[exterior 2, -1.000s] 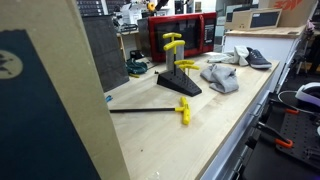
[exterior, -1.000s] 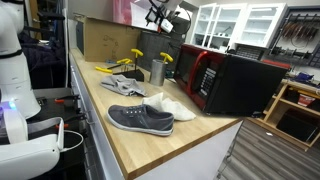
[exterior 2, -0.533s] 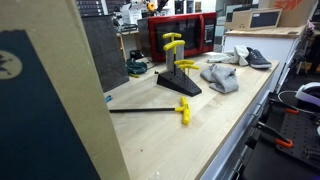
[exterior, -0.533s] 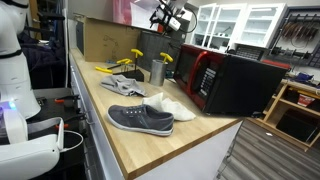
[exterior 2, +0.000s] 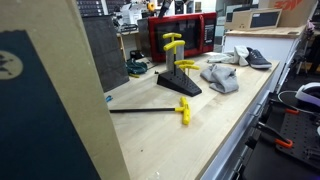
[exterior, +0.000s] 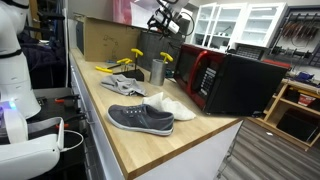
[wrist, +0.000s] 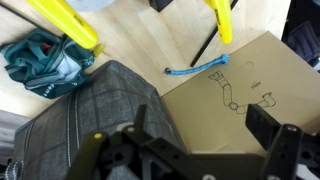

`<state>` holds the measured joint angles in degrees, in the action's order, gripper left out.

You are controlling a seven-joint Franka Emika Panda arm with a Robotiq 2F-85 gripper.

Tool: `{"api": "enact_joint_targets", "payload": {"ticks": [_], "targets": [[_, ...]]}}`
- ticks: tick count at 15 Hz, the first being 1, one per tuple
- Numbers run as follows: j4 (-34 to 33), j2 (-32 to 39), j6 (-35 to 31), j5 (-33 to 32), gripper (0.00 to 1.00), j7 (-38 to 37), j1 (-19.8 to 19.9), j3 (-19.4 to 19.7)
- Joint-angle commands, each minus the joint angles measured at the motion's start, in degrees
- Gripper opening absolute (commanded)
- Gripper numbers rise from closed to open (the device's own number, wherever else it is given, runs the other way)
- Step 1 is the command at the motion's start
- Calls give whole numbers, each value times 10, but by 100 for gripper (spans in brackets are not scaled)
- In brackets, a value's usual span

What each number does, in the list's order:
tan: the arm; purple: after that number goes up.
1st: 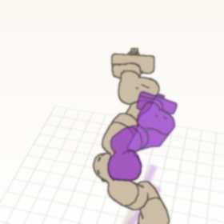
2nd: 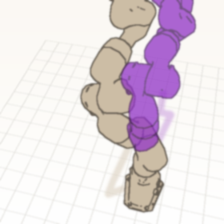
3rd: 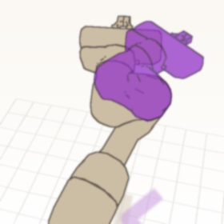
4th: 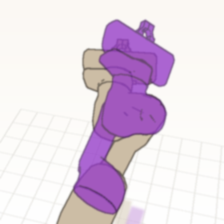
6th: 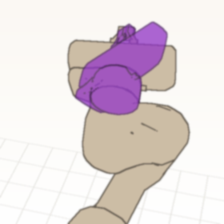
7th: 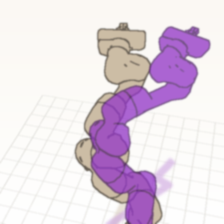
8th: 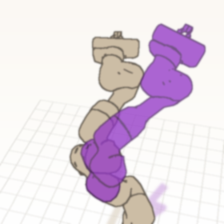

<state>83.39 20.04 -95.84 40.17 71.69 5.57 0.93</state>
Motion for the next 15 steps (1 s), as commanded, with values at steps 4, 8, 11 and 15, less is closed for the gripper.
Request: {"api": "enact_joint_targets", "payload": {"ticks": [4,8,11,15], "targets": [[-94,52,53,-130,100,39,8,-20],[-128,71,46,-183,100,66,6,-33],[-147,84,44,-217,100,84,9,-36],[-171,106,44,-238,100,95,20,-36]]}}
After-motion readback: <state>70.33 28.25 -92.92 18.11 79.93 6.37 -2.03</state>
